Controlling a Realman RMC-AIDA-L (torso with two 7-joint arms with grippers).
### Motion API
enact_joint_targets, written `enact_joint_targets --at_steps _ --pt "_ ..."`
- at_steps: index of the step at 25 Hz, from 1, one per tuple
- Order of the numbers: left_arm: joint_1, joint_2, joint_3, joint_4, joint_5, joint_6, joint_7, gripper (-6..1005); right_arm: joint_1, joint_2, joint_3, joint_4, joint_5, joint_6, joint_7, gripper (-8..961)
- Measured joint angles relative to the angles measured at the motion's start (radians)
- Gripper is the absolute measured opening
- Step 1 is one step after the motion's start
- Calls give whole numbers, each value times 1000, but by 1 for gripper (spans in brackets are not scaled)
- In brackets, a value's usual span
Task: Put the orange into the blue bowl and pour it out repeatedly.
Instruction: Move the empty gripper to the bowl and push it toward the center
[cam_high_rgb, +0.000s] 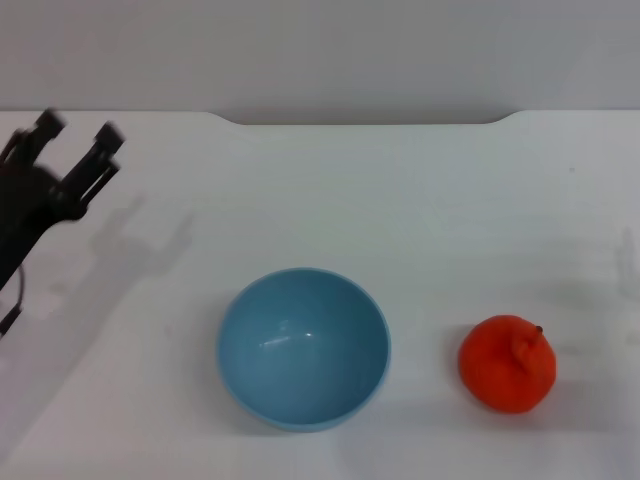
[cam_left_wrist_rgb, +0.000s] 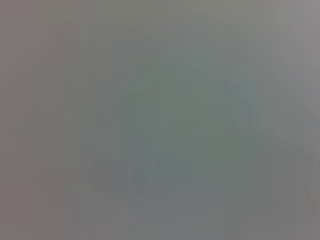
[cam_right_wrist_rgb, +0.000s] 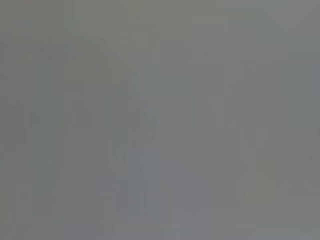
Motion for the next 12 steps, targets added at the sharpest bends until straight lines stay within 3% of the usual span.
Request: enact_joint_targets --at_steps 7,9,10,12 --pt "-81 15 114 256 163 -229 -355 799 6 -2 5 -6 0 7 11 499" --pt "-111 16 119 340 271 -280 -485 799 7 -2 3 -13 0 8 36 499" --pt "-139 20 119 423 404 -325 -641 799 3 -2 -1 -26 -1 8 72 499" --pt "-153 22 118 467 477 -340 -716 799 0 -2 -2 -33 -1 9 91 499"
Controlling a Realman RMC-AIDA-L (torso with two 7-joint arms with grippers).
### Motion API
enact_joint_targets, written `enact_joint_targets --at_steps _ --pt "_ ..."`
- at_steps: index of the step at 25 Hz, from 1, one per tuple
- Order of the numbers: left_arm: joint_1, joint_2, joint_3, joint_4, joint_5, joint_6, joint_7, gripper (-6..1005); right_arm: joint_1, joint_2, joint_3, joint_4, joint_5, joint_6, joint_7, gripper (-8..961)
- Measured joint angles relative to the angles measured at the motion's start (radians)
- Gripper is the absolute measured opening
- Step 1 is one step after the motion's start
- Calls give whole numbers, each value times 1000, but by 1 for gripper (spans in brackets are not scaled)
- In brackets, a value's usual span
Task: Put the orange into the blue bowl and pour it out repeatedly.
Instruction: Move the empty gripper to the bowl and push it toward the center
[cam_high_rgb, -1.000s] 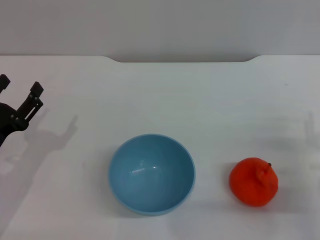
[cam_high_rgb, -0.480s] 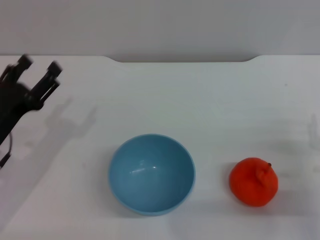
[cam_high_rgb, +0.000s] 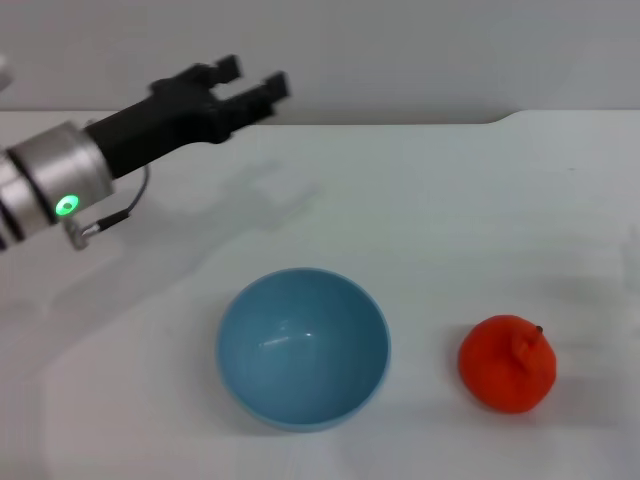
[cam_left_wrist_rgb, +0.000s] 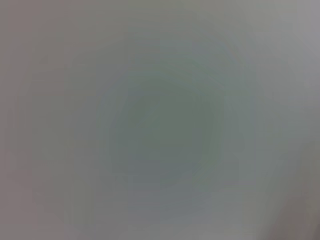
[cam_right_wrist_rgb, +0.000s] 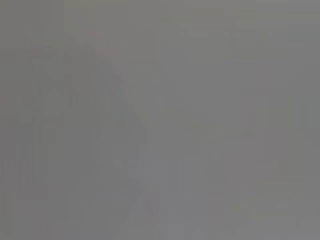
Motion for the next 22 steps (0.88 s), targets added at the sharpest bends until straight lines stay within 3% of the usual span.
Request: enact_joint_targets --at_steps 6,7,13,17,22 --pt "-55 -1 1 247 427 -38 -429 800 -12 0 -2 -26 0 5 32 499" --pt "-66 -1 4 326 572 -26 -585 800 -12 0 -2 -30 0 7 33 499" --pt "-65 -7 33 685 1088 196 -1110 800 -7 -3 7 -64 0 23 60 500" --pt "-24 -8 54 863 1239 371 -1257 799 -3 -3 7 -83 3 32 74 500" --pt "29 -8 62 945 1279 524 -1342 800 -9 -2 26 -131 10 32 76 499"
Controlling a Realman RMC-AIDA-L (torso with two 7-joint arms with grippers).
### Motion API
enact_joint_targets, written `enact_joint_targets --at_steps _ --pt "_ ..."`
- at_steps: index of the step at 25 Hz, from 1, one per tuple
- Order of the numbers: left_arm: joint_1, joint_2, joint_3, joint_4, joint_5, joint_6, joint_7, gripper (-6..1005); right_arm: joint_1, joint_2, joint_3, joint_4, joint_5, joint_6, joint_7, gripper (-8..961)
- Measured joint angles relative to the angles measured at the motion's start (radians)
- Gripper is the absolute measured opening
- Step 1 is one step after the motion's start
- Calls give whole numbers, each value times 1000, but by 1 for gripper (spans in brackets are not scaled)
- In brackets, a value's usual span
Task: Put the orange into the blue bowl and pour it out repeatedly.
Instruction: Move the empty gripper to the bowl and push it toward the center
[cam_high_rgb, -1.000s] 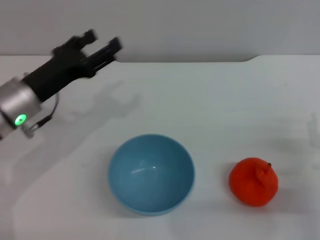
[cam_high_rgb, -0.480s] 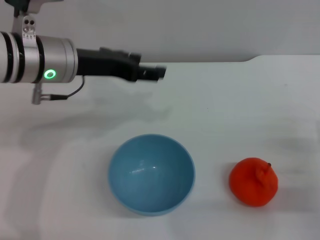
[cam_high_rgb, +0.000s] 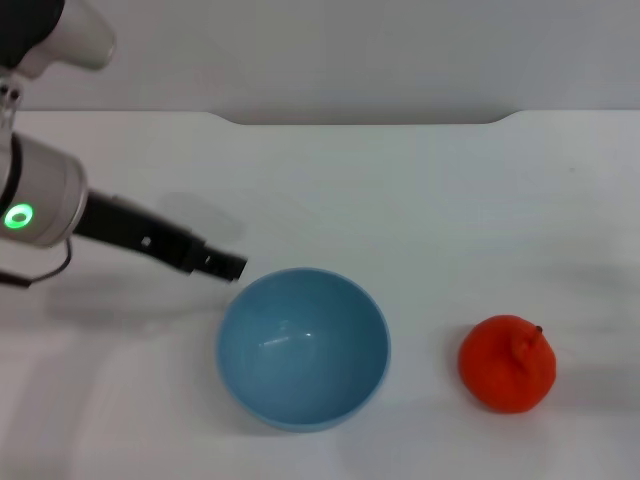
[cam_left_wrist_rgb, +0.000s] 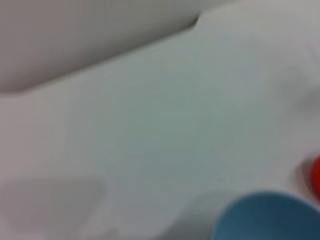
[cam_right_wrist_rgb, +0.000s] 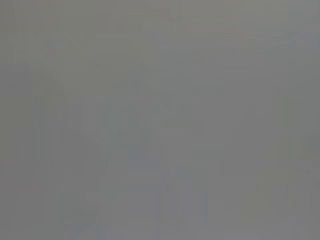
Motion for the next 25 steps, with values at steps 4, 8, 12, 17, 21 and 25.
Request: enact_joint_targets --at_steps 4,8,12,17,21,25 --pt "46 0 5 5 10 17 -29 800 -22 -1 81 -46 4 2 38 499" --pt "69 0 14 2 15 16 -60 799 -43 -3 114 -103 3 12 119 499" --pt "59 1 48 -17 25 -5 -67 799 -40 -4 108 -111 -3 14 125 499" --pt "24 -2 81 -39 26 -17 -70 800 -35 0 68 -95 -9 15 121 500" --pt "-7 -6 134 -61 25 -38 -71 800 -37 1 12 -62 -9 16 93 500" --pt "-36 -7 145 -84 27 -41 -73 800 -33 3 0 -22 -10 16 25 500"
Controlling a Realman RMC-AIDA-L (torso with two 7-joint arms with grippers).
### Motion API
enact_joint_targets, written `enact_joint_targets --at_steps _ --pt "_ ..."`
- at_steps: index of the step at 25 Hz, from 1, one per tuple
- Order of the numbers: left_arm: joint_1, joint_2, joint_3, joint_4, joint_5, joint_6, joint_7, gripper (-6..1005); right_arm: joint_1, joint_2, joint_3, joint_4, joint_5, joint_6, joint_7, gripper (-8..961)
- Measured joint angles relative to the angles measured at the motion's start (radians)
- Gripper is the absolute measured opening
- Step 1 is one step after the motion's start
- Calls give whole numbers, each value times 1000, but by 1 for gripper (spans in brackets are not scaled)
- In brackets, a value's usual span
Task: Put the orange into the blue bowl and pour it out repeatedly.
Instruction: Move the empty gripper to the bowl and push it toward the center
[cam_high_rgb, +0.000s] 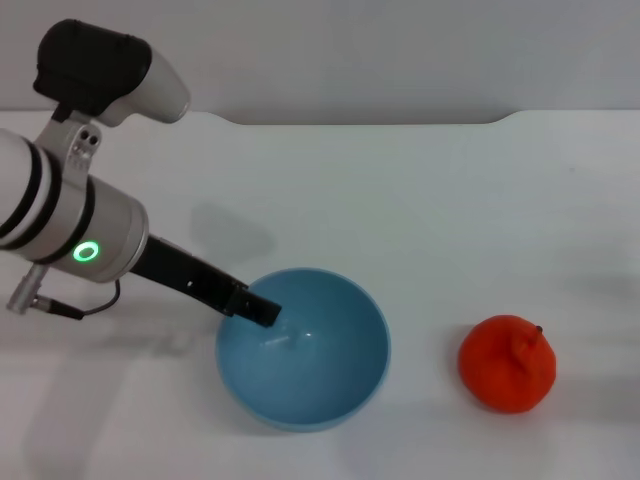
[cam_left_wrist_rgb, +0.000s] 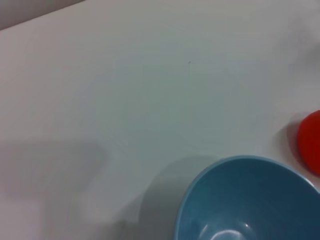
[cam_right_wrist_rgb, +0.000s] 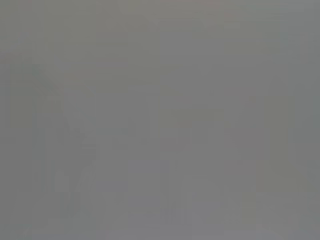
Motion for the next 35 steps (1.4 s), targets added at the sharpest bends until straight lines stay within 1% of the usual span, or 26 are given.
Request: enact_joint_targets --at_steps 1,5,10,18,28,31,32,35 --pt "-16 0 -8 -21 0 1 -12 800 0 0 0 5 0 0 -10 500" --pt "-34 0 -10 -61 0 5 -23 800 0 1 -1 9 0 6 -22 499" --pt "-58 -1 -2 -149 12 -15 -15 800 0 0 -1 9 0 17 -22 499" --pt "-62 -2 -1 -191 28 -58 -13 799 -1 -3 -1 4 0 23 -23 500" --pt "-82 -2 -1 -263 45 -117 -9 799 -2 -5 1 -2 0 37 -24 499" --pt "-105 -3 1 -307 43 -108 -9 799 -2 -5 5 -2 0 38 -24 499" --pt "-122 -3 3 -340 43 -100 -9 799 -2 -5 5 -3 0 39 -24 499" --pt "-137 -5 16 -374 47 -101 -9 799 -1 -5 6 -4 0 40 -24 499"
